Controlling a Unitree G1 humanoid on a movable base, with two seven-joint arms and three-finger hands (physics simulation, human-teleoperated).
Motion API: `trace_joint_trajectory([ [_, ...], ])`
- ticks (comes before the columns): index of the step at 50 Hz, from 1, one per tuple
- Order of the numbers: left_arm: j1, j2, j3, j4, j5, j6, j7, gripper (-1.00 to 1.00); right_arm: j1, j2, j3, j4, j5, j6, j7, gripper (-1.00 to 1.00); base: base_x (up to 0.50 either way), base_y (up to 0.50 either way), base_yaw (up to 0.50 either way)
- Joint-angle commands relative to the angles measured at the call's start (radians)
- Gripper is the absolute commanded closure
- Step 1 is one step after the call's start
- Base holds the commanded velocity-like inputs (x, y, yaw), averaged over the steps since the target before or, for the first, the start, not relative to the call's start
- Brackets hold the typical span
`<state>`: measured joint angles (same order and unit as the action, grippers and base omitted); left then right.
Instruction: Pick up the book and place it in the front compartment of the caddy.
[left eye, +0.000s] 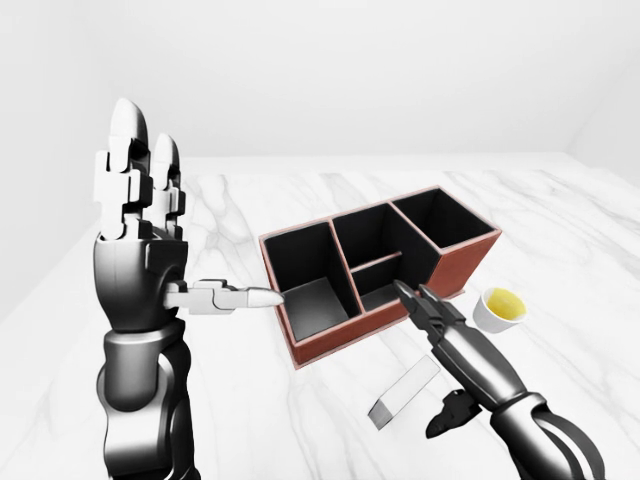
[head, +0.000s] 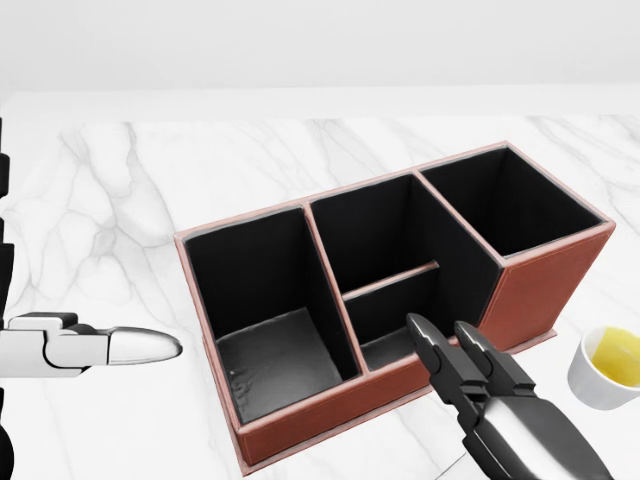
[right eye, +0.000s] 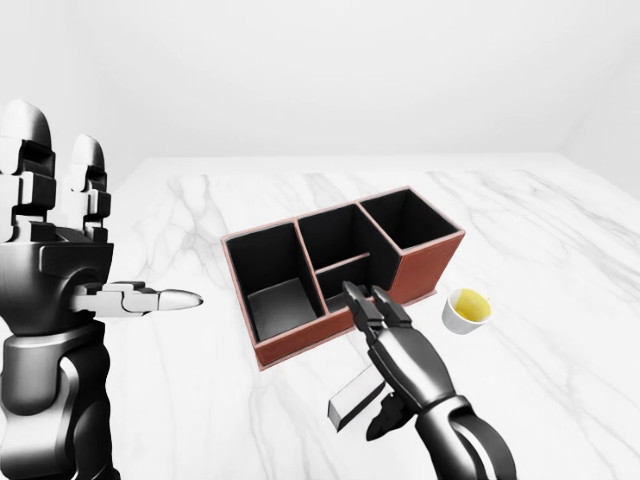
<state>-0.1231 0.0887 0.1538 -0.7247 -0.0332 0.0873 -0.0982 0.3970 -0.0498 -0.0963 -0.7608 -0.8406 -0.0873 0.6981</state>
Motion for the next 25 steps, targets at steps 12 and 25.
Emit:
trace_joint_trajectory([
  [12, -0.001, 0.001, 0.001, 0.002, 0.001, 0.000, -0.001, -1.00, -0.019, -0.027, 0.037, 0.039, -0.020, 0.000, 0.000, -1.00, 0.00, 0.00, 0.00],
  [25, -0.003, 0.001, 0.001, -0.001, 0.001, 0.000, -0.001, -1.00, -0.018, -0.036, 0.052, 0.061, -0.040, 0.000, 0.000, -1.00, 0.00, 0.00, 0.00],
])
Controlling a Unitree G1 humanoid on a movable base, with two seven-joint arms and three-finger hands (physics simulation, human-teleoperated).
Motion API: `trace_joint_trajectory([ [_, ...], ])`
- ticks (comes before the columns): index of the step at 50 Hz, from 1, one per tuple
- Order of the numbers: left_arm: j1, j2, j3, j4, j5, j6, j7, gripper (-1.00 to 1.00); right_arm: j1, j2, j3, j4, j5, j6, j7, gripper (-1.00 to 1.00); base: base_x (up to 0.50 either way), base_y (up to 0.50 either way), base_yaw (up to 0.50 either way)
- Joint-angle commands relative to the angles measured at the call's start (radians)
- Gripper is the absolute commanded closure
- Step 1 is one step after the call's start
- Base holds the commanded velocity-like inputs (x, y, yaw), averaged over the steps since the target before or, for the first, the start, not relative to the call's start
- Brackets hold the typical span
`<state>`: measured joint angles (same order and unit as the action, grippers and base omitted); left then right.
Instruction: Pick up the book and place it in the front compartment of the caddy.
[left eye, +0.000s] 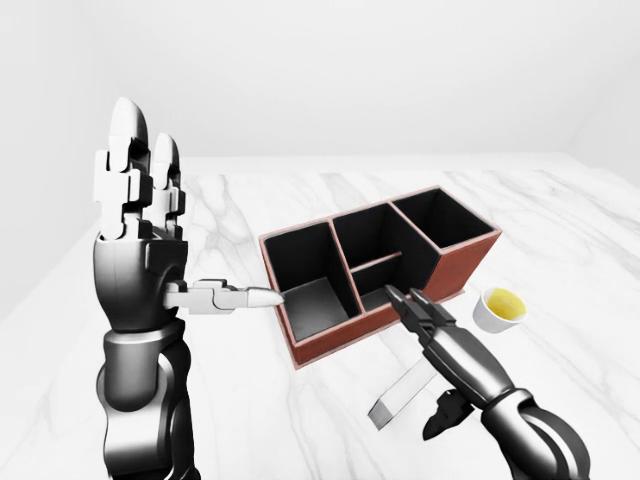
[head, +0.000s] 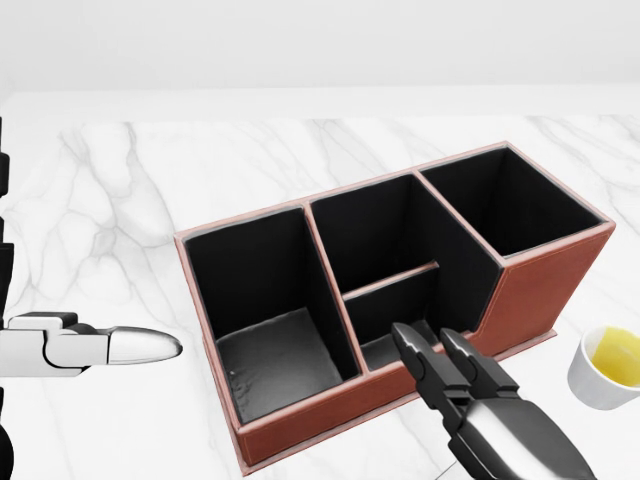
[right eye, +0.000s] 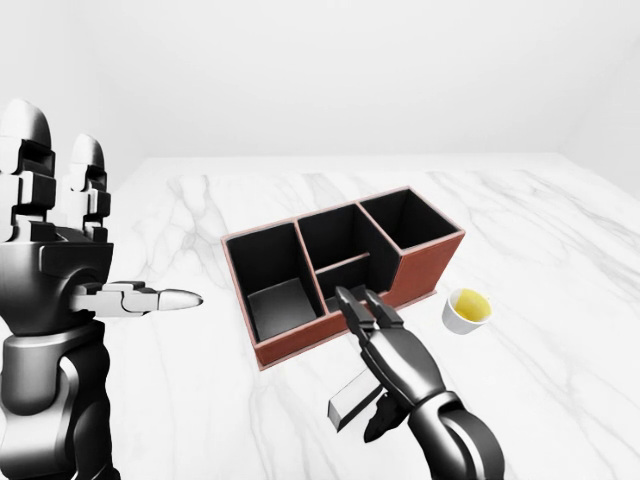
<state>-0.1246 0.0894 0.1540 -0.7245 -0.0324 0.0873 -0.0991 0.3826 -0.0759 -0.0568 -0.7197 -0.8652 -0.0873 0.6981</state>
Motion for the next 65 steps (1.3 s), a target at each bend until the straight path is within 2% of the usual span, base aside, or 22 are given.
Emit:
trace_joint_trajectory([
  [1, -0.001, 0.001, 0.001, -0.002, 0.000, 0.000, 0.000, -1.00, -0.005, -0.010, 0.013, 0.024, -0.019, 0.000, 0.000, -1.00, 0.00, 0.00, 0.00],
  [36, 0.002, -0.002, -0.003, -0.006, -0.001, 0.000, -0.001, -1.00, -0.073, -0.040, 0.052, 0.179, -0.136, 0.000, 0.000, -1.00, 0.00, 0.00, 0.00],
  [51, 0.003, -0.002, -0.001, -0.008, -0.002, 0.000, -0.001, -1.00, -0.098, -0.048, 0.095, 0.206, -0.167, 0.000, 0.000, -1.00, 0.00, 0.00, 0.00],
  [65, 0.006, -0.003, -0.005, -0.008, 0.001, 0.000, -0.001, -1.00, -0.114, -0.058, 0.093, 0.223, -0.166, 0.000, 0.000, -1.00, 0.00, 0.00, 0.00],
])
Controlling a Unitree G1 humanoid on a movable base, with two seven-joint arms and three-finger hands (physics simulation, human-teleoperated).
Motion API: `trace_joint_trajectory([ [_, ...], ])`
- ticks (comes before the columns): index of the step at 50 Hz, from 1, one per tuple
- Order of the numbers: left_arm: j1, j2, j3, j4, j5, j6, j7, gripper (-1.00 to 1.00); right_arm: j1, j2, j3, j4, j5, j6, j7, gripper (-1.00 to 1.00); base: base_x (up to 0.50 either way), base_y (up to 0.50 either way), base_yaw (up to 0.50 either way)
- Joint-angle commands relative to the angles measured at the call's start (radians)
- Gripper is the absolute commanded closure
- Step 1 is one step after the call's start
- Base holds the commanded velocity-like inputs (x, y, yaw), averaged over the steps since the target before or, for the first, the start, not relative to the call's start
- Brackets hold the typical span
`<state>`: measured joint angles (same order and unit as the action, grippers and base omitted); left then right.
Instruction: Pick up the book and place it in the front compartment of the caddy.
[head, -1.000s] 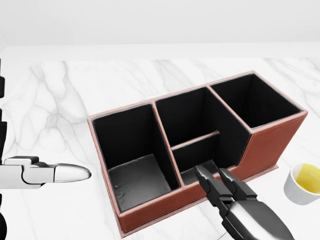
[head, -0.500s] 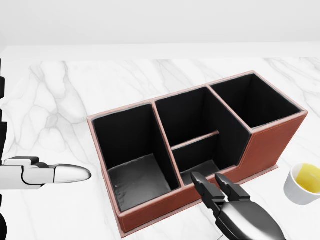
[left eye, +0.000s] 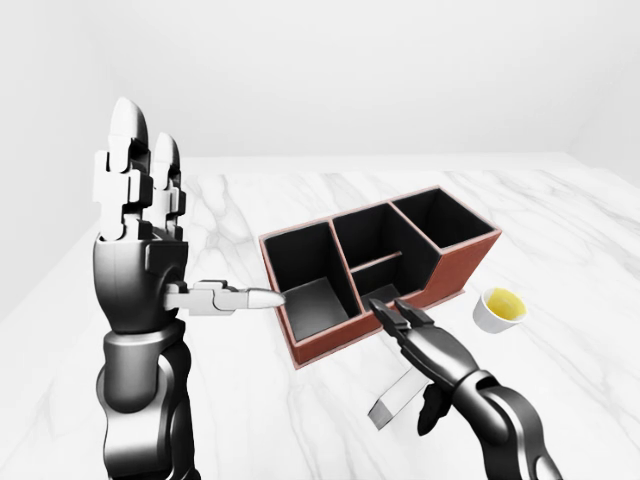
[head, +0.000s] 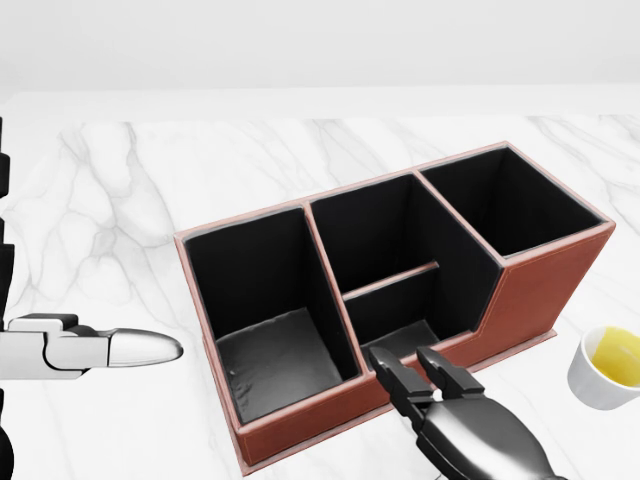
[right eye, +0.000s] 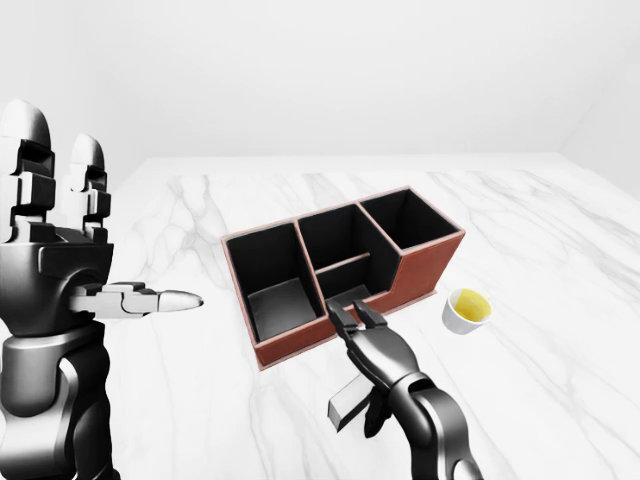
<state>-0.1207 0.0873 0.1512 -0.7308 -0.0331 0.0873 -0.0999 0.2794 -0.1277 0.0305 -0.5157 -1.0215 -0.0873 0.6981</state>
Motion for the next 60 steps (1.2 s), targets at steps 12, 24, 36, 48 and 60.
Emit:
trace_joint_trajectory([
  [12, -0.001, 0.000, -0.001, 0.002, 0.003, 0.000, -0.001, -1.00, -0.011, -0.009, 0.013, 0.051, -0.038, 0.000, 0.000, -1.00, 0.00, 0.00, 0.00],
  [24, -0.002, -0.001, -0.002, 0.001, 0.004, 0.000, -0.001, -1.00, 0.001, -0.015, 0.017, 0.058, -0.059, 0.000, 0.000, -1.00, 0.00, 0.00, 0.00],
  [36, -0.005, 0.000, -0.002, 0.005, 0.002, 0.000, -0.001, -1.00, -0.002, -0.016, 0.030, 0.082, -0.094, 0.000, 0.000, -1.00, 0.00, 0.00, 0.00],
  [48, -0.005, 0.001, 0.000, -0.002, -0.001, 0.000, -0.001, -1.00, -0.007, -0.017, 0.038, 0.083, -0.108, 0.000, 0.000, -1.00, 0.00, 0.00, 0.00],
  [60, -0.001, -0.001, -0.004, -0.001, 0.001, 0.000, 0.000, -1.00, -0.015, -0.019, 0.044, 0.099, -0.120, 0.000, 0.000, -1.00, 0.00, 0.00, 0.00],
])
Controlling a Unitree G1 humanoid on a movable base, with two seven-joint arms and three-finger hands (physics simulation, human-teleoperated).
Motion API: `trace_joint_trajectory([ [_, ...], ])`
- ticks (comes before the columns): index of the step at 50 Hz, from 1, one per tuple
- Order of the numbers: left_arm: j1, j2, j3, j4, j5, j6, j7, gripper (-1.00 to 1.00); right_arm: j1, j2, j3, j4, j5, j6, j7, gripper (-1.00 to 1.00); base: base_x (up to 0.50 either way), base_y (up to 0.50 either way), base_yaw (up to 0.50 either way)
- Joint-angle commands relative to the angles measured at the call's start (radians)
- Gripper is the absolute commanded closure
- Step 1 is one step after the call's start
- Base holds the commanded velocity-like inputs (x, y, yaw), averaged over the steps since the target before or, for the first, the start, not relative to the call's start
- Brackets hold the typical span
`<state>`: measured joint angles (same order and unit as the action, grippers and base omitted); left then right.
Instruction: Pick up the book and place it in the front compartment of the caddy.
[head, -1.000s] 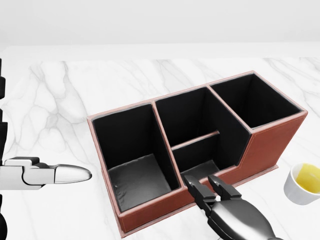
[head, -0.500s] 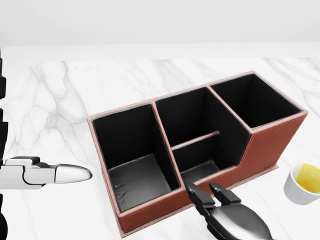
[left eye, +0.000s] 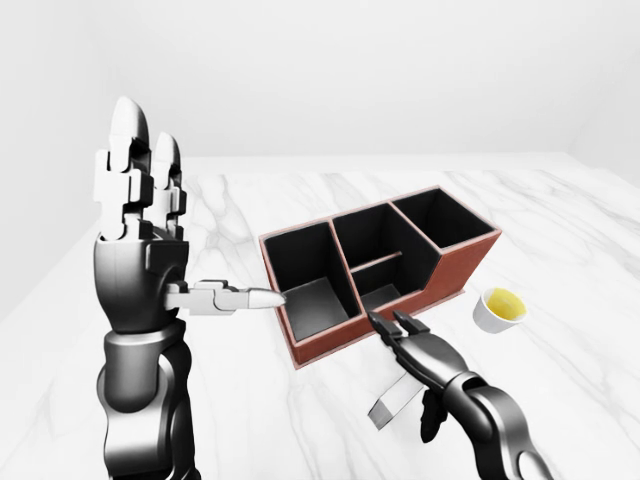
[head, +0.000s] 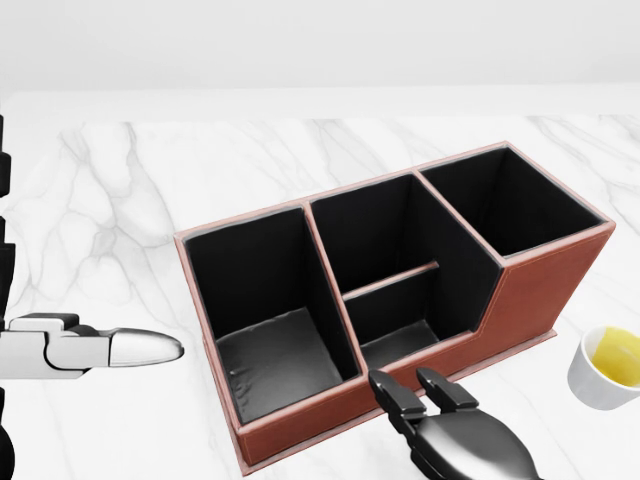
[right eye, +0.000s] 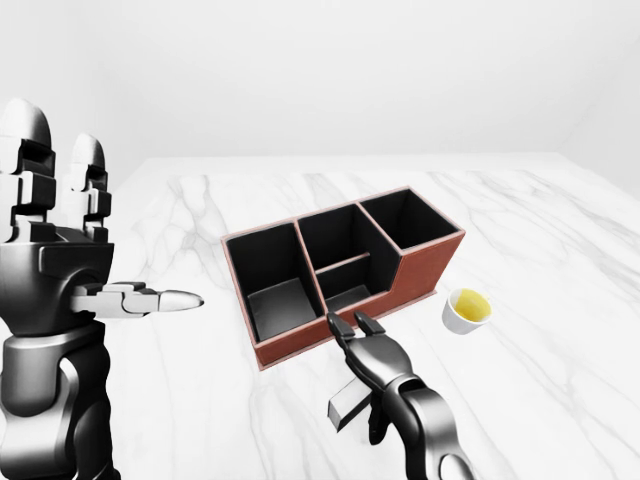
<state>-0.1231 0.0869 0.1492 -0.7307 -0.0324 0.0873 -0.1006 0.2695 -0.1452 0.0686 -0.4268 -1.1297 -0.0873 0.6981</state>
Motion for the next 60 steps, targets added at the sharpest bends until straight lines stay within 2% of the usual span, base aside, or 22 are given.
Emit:
trace_joint_trajectory([
  [1, 0.002, -0.001, -0.002, -0.002, 0.001, 0.000, 0.000, -1.00, -0.006, -0.001, 0.007, 0.014, -0.014, 0.000, 0.000, -1.00, 0.00, 0.00, 0.00],
  [37, 0.002, -0.001, -0.003, -0.002, 0.004, 0.000, -0.001, -1.00, -0.002, -0.013, 0.022, 0.056, -0.068, 0.000, 0.000, -1.00, 0.00, 0.00, 0.00],
  [38, 0.002, -0.001, -0.002, -0.002, 0.004, 0.000, -0.001, -1.00, -0.002, -0.014, 0.022, 0.056, -0.068, 0.000, 0.000, -0.93, 0.00, 0.00, 0.00],
  [39, 0.001, -0.001, -0.002, -0.002, 0.004, 0.000, -0.002, -1.00, -0.003, -0.014, 0.021, 0.057, -0.069, 0.000, 0.000, -0.44, 0.00, 0.00, 0.00],
  [40, 0.001, -0.001, -0.002, -0.002, 0.004, 0.000, -0.001, -1.00, -0.005, -0.015, 0.020, 0.058, -0.069, 0.000, 0.000, 0.31, 0.00, 0.00, 0.00],
  [41, 0.001, -0.001, -0.002, -0.002, 0.004, 0.000, -0.001, -1.00, -0.005, -0.016, 0.020, 0.058, -0.069, 0.000, 0.000, 0.96, 0.00, 0.00, 0.00],
  [60, -0.001, -0.001, 0.001, -0.009, 0.000, 0.000, -0.001, -1.00, -0.009, -0.013, 0.013, 0.052, -0.058, 0.000, 0.000, 1.00, 0.00, 0.00, 0.00],
])
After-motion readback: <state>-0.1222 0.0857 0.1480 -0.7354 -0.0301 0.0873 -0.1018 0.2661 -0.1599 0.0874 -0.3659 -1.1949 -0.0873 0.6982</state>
